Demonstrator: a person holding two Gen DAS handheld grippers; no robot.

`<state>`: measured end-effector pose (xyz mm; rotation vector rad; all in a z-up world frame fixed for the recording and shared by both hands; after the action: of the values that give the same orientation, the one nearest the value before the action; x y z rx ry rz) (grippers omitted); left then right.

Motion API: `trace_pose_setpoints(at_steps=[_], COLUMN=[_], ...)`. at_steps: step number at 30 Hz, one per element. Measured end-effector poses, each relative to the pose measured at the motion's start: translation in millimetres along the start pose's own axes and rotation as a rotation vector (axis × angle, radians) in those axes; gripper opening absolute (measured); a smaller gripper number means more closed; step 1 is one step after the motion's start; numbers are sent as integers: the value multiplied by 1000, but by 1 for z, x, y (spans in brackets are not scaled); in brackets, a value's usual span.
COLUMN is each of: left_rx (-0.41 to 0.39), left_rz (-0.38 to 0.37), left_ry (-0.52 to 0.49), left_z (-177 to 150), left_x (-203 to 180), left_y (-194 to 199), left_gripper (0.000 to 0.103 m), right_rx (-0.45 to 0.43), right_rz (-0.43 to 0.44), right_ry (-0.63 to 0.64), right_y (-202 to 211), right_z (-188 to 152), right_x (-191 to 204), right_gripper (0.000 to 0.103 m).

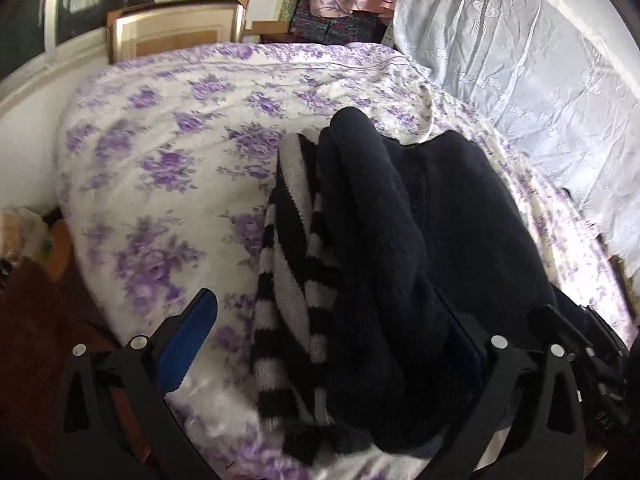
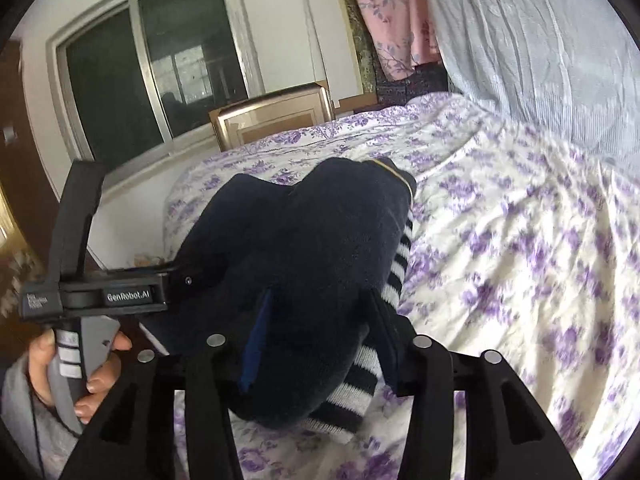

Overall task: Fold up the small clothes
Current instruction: 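Lower the bundle onto the striped garment and open both tools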

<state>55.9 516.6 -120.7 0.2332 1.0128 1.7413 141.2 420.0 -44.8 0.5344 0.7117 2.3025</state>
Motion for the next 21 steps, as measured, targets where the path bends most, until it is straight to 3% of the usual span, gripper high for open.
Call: trace_pose_setpoints(at_steps=[7,11,15,18,21], left_rx=[-99,-161,-230,-267,-293], left_rz=[236,241,237,214,221], left_ry=[-232,-201,-129,-109,-154], left_z=[-29,-46,-56,-56,-55], left_x=[-28,-23,-12,-16,-27], left_y=[65,104,138,155,165], left_gripper=[98,98,98,98,98], right_rx=[-41,-7,-15,-53,-117], right_rz=[-2,7,7,-2,-12], right_ry=[-62,-92,-131,-129,-95], right_y=[50,69,95,120,150], right_z=[-25,-45,-62,-66,-64], right_x=[-10,-14,-9,2,19], right_gripper=[58,59,68,75,86])
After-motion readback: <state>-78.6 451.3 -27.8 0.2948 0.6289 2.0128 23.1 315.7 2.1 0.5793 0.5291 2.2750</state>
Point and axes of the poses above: each gripper's, at about its wrist camera, not at the fingertips, and y roughly against the way its jaws point, x to its left, z to its top, the point moved 7 cm from there along -y, roughly the way its jaws point, and after that the axes turned 6 degrees about -z, right-handed, at the moved point
